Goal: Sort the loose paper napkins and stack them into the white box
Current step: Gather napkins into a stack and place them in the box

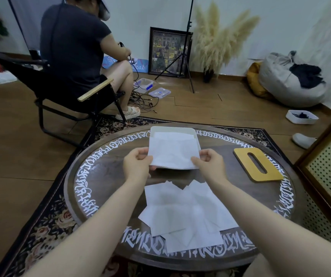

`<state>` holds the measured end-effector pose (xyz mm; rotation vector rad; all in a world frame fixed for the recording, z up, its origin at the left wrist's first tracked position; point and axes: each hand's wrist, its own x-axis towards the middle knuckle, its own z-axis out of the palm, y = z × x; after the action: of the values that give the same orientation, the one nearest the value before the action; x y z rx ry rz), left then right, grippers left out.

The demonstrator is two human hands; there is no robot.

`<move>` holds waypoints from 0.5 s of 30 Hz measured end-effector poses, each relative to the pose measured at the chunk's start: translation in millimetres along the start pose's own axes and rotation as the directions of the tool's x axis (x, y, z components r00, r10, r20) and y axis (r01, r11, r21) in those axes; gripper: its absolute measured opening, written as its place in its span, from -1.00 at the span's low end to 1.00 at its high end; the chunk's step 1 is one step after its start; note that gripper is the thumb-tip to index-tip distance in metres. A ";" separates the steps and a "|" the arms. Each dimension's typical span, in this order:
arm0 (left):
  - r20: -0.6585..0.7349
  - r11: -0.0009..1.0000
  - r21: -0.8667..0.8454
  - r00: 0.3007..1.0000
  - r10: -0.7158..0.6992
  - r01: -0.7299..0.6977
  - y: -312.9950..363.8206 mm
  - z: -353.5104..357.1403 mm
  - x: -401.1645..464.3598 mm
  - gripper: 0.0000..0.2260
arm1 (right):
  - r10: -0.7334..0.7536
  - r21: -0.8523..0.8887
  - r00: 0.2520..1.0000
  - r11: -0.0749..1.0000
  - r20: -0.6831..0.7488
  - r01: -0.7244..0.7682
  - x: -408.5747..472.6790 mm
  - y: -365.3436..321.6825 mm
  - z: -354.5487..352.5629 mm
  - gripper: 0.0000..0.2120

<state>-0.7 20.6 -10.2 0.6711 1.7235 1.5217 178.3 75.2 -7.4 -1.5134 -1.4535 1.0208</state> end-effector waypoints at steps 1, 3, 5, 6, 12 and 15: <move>0.003 1.000 0.015 1.000 0.002 -0.002 3.5 2.0 6.7 -0.80 | -0.014 -0.011 1.000 1.000 -0.003 0.014 7.3 -3.2 -0.4 -0.91; 0.013 1.000 0.021 1.000 -0.005 0.005 11.4 6.9 19.0 -0.82 | -0.039 -0.041 0.999 0.998 -0.012 0.038 22.1 -9.6 0.2 -0.92; 0.049 1.000 0.018 0.999 -0.017 0.016 18.4 13.0 31.1 -0.83 | -0.054 -0.088 0.998 0.995 -0.029 0.051 37.0 -13.4 2.7 -0.92; 0.071 1.000 0.021 0.997 -0.016 0.015 22.1 15.8 36.2 -0.84 | -0.055 -0.112 0.998 0.992 -0.039 0.050 44.1 -14.7 4.0 -0.93; 0.070 0.974 0.224 0.998 0.008 -0.023 21.9 28.7 72.0 -0.92 | -0.038 -0.198 0.997 0.980 -0.068 0.023 81.8 -11.9 9.2 -0.95; 0.045 0.944 0.327 0.998 0.037 -0.050 19.5 32.5 83.2 -0.88 | -0.015 -0.248 0.998 0.969 -0.067 -0.002 90.7 -8.6 11.3 -0.93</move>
<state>-26.1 108.4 -7.1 0.9058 1.9649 1.2504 166.5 166.3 -6.3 -1.7010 -1.5822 0.7969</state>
